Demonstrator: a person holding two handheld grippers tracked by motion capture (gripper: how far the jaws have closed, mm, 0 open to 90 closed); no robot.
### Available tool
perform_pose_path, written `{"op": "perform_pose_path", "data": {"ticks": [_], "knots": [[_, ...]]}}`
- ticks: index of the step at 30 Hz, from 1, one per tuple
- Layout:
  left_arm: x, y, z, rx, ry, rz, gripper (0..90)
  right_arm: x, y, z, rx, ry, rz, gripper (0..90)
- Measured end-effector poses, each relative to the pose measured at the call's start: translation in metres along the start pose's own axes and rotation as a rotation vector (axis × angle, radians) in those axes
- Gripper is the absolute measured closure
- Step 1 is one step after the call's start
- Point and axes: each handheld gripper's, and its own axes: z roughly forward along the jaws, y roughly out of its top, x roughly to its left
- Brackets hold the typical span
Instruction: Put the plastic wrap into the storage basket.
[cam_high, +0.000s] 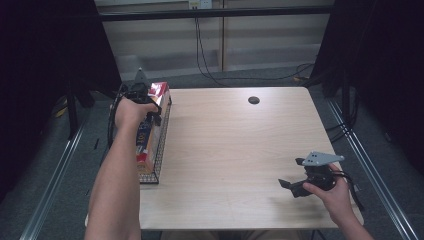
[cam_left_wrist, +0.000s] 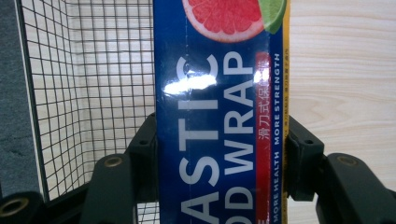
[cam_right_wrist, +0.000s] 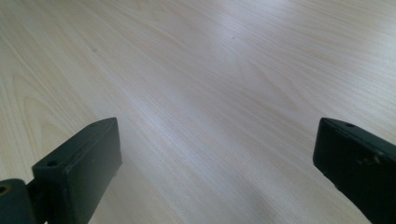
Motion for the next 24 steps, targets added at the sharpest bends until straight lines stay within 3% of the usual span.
{"op": "perform_pose_path", "data": {"ticks": [19, 24], "knots": [[0.017, -0.008, 0.004, 0.002, 0.007, -0.024, 43.5, 0.000, 0.000, 0.001, 0.002, 0.014, -0.004, 0.8], [0.023, -0.012, 0.005, -0.005, 0.003, -0.047, 43.5, 0.000, 0.000, 0.001, 0.002, 0.018, -0.005, 0.8]]}}
